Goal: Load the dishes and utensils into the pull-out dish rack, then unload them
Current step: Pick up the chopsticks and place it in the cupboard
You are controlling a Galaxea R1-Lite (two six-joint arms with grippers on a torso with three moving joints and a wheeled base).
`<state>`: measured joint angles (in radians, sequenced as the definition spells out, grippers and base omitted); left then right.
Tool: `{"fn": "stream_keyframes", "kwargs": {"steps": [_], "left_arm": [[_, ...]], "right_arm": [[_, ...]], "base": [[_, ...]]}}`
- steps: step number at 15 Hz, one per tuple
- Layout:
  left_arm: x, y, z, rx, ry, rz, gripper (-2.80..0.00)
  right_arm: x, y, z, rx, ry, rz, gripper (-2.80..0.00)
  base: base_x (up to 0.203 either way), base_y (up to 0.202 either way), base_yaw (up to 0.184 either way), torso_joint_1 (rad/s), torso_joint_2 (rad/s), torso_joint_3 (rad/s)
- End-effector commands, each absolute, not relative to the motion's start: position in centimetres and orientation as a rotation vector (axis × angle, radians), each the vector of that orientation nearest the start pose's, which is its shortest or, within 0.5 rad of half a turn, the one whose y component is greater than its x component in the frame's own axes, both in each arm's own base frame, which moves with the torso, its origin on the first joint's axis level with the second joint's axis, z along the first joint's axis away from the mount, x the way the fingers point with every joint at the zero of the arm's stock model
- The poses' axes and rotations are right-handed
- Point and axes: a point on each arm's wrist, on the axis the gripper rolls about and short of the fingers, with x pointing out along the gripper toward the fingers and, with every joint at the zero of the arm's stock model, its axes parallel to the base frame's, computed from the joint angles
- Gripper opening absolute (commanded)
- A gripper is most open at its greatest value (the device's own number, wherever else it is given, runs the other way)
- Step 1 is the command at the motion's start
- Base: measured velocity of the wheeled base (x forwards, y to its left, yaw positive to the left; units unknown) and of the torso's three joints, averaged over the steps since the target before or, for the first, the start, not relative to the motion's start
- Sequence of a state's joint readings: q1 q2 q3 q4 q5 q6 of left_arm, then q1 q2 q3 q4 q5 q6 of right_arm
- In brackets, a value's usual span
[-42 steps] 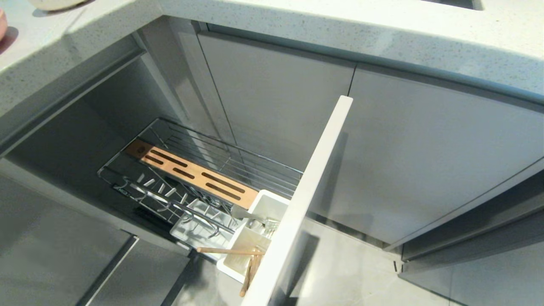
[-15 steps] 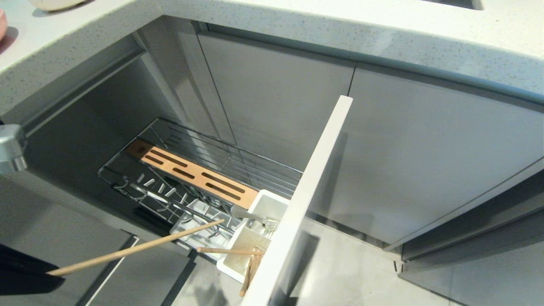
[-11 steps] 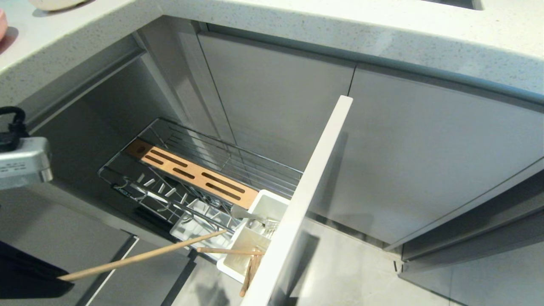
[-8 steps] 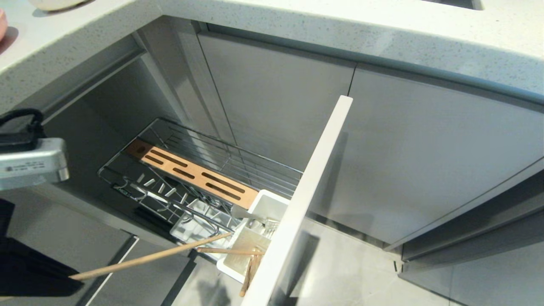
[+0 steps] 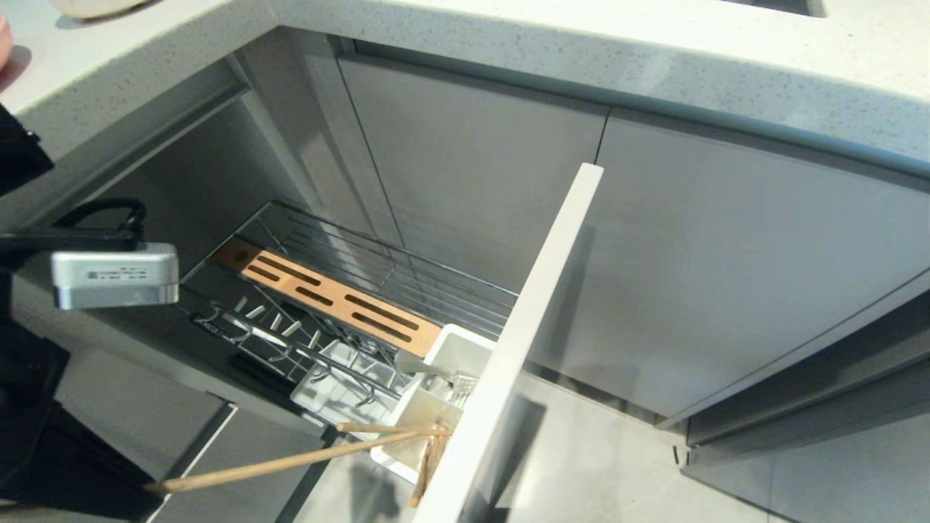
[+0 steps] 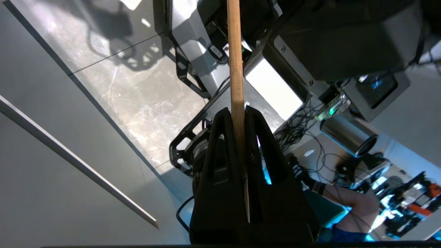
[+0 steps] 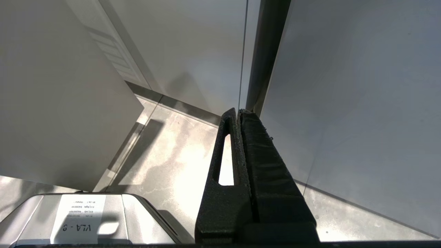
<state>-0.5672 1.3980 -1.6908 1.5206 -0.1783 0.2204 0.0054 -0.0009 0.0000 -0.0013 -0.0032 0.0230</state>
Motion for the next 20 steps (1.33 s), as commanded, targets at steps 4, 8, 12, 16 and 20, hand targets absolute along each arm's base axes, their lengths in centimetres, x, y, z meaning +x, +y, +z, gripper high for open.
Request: {"fn": "stream_keyframes", "kwargs": {"steps": [4,8,12,16,20], "left_arm": [[13.9,-9.4,32.0,0.312,1.247,-0.712,-2.8],[15.7,-10.7,31.4,0.288,1.295,-0.691,-2.8],[16.3,-11.5,31.4,0.296,1.292,-0.702,-2.8],[17.1,-12.2,30.8,0.29,1.33,-0.68,-2.8],[16.4,-11.8,31.4,0.286,1.296,-0.672,-2.8]], "right_arm": [[-2.3,0.0,7.5,0.023,0.0,0.003,-2.8],[-2.3,0.0,7.5,0.023,0.0,0.003,-2.8],[-2.3,0.0,7.5,0.023,0.0,0.003,-2.8],[-2.3,0.0,7.5,0.023,0.0,0.003,-2.8],[-2.3,0.0,7.5,0.023,0.0,0.003,-2.8]], "base": [[0.0,0.0,0.0,0.0,0.0,0.0],[0.0,0.0,0.0,0.0,0.0,0.0],[0.0,0.0,0.0,0.0,0.0,0.0],[0.0,0.0,0.0,0.0,0.0,0.0],[0.0,0.0,0.0,0.0,0.0,0.0]]}}
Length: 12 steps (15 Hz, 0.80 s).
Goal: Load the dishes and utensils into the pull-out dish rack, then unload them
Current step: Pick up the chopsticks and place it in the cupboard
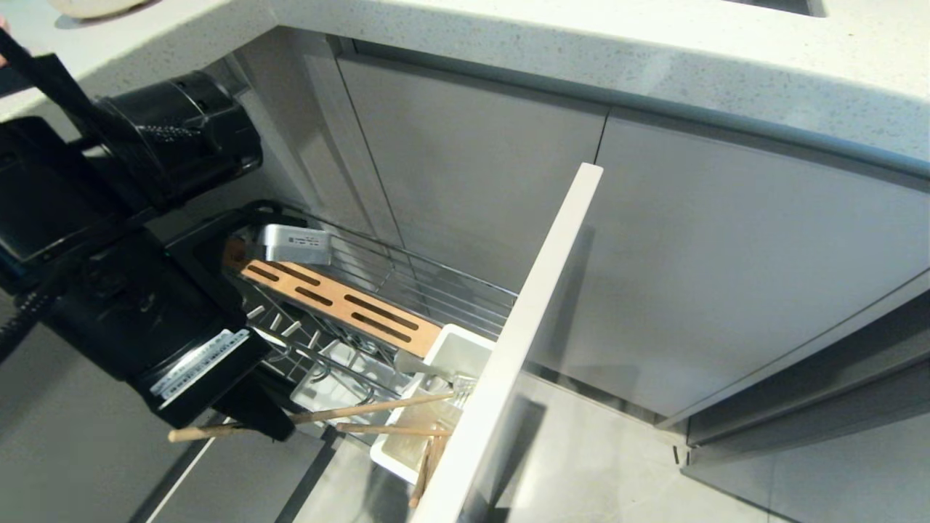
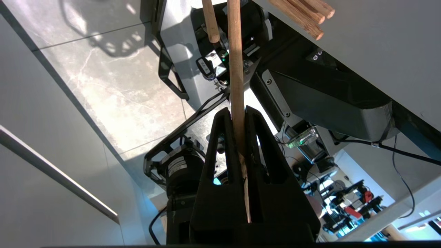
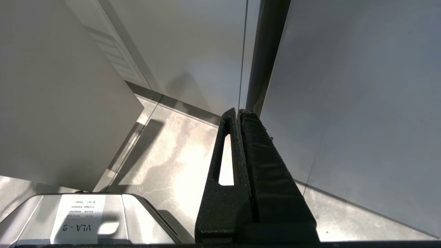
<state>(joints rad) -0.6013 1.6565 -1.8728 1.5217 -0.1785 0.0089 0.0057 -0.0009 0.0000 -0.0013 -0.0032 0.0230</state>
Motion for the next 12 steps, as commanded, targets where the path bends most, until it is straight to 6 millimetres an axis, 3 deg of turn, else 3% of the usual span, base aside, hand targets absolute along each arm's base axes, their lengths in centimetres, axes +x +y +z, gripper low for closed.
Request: {"fn": "stream_keyframes", "kwargs": {"steps": [1,6,12], "left_arm": [[16.0,-11.5,31.7,0.284,1.282,-0.676,-2.8],[14.2,-10.3,33.0,0.303,1.202,-0.674,-2.8],[14.2,-10.1,32.3,0.397,1.208,-0.661,-2.8]], "right_arm": [[-2.3,0.0,7.5,0.023,0.0,0.003,-2.8],[-2.3,0.0,7.5,0.023,0.0,0.003,-2.8],[-2.3,0.0,7.5,0.023,0.0,0.003,-2.8]], "base": [[0.0,0.0,0.0,0.0,0.0,0.0],[0.0,0.0,0.0,0.0,0.0,0.0],[0.0,0.0,0.0,0.0,0.0,0.0]]}}
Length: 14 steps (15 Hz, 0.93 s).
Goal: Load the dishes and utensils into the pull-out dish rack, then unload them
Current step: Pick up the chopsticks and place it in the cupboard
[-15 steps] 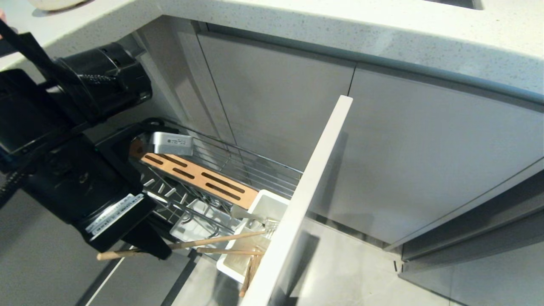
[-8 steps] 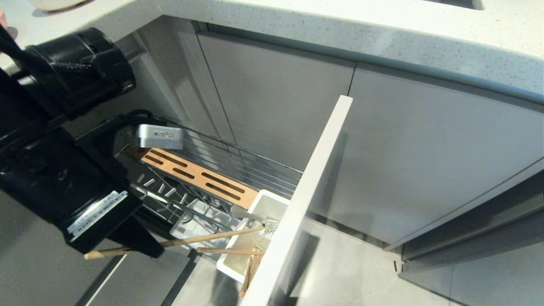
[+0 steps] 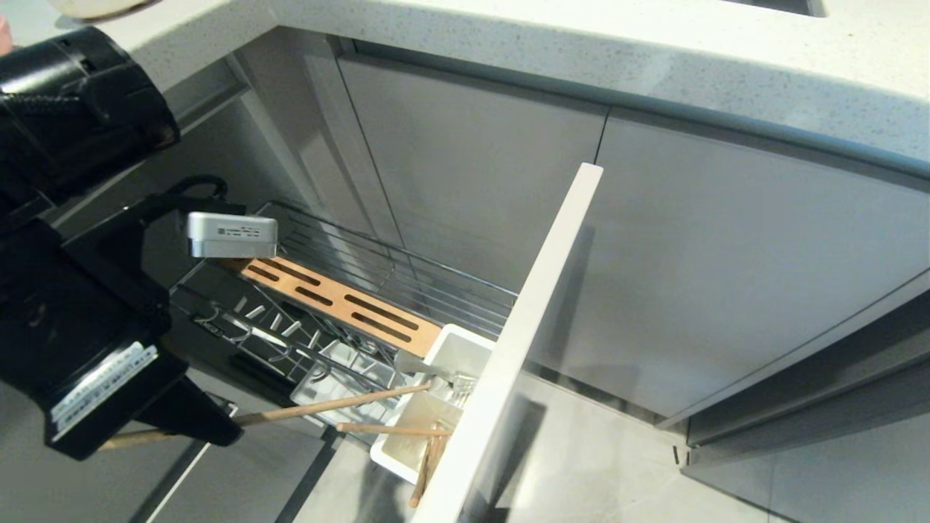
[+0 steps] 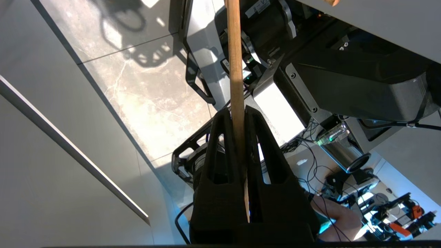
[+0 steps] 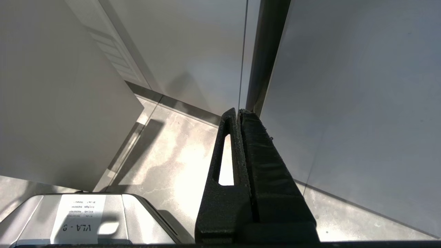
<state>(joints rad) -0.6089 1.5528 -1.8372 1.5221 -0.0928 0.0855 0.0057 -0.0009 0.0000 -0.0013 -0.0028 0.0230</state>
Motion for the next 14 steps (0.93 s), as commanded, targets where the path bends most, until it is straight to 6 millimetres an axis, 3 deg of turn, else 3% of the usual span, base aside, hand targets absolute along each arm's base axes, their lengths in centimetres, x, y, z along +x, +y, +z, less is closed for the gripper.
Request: {"fn": "stream_keyframes", "kwargs": {"steps": [1,14], "left_arm": [[14.42,-10.34,32.17,0.399,1.218,-0.662,-2.8],[13.87,-10.39,31.6,0.48,1.224,-0.723,-2.8]], "right_arm": [[-2.27,-0.02,7.52,0.023,0.0,0.003,-2.8],[-2.27,-0.02,7.52,0.023,0.0,0.003,-2.8]], "base": [[0.0,0.0,0.0,0.0,0.0,0.0],[0.0,0.0,0.0,0.0,0.0,0.0]]}}
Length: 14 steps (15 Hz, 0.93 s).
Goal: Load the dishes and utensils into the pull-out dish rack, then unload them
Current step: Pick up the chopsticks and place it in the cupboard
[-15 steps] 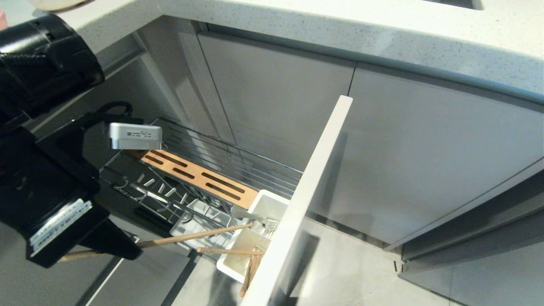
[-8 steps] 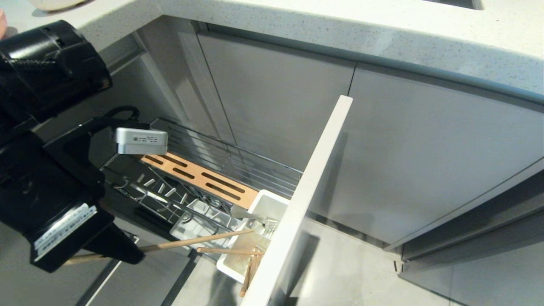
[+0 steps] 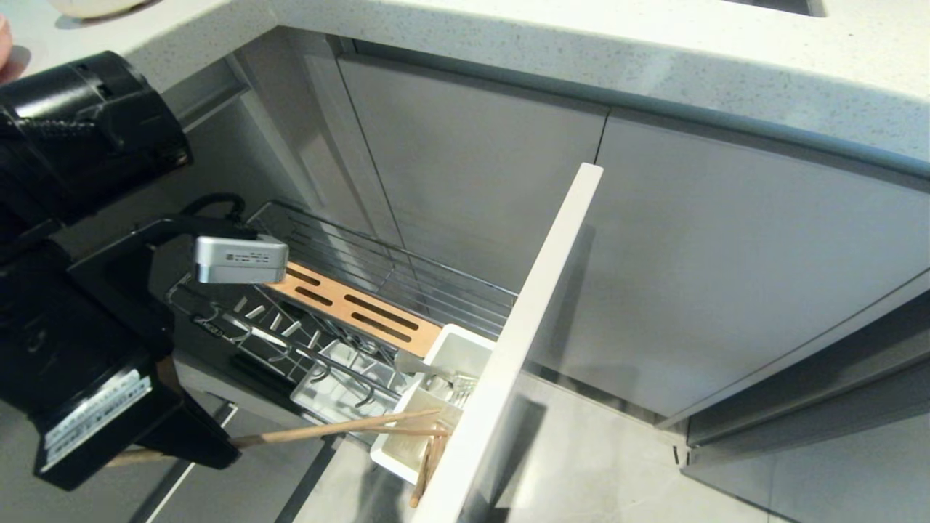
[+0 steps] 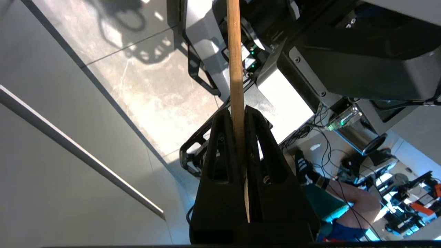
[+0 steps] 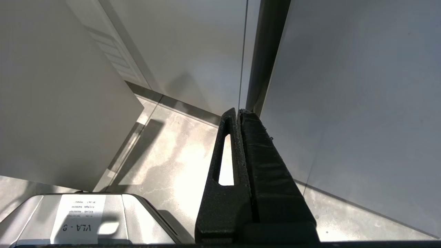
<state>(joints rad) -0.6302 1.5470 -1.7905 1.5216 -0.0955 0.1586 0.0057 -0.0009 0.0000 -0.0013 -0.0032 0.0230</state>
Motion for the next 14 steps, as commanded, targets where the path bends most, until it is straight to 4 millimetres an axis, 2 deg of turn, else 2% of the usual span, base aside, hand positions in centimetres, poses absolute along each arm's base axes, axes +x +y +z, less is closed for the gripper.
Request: {"fn": "stream_keyframes", "kwargs": {"steps": [1,6,14], "left_arm": [[14.0,-10.5,31.5,0.484,1.229,-0.72,-2.8],[14.2,-10.6,31.2,0.487,1.243,-0.719,-2.8],[15.9,-12.2,29.8,0.488,1.327,-0.729,-2.8]], "right_arm": [[-2.3,0.0,7.5,0.023,0.0,0.003,-2.8],[-2.3,0.0,7.5,0.023,0.0,0.003,-2.8],[-2.3,0.0,7.5,0.023,0.0,0.003,-2.8]], "base": [[0.0,0.0,0.0,0.0,0.0,0.0],[0.0,0.0,0.0,0.0,0.0,0.0],[0.0,0.0,0.0,0.0,0.0,0.0]]}}
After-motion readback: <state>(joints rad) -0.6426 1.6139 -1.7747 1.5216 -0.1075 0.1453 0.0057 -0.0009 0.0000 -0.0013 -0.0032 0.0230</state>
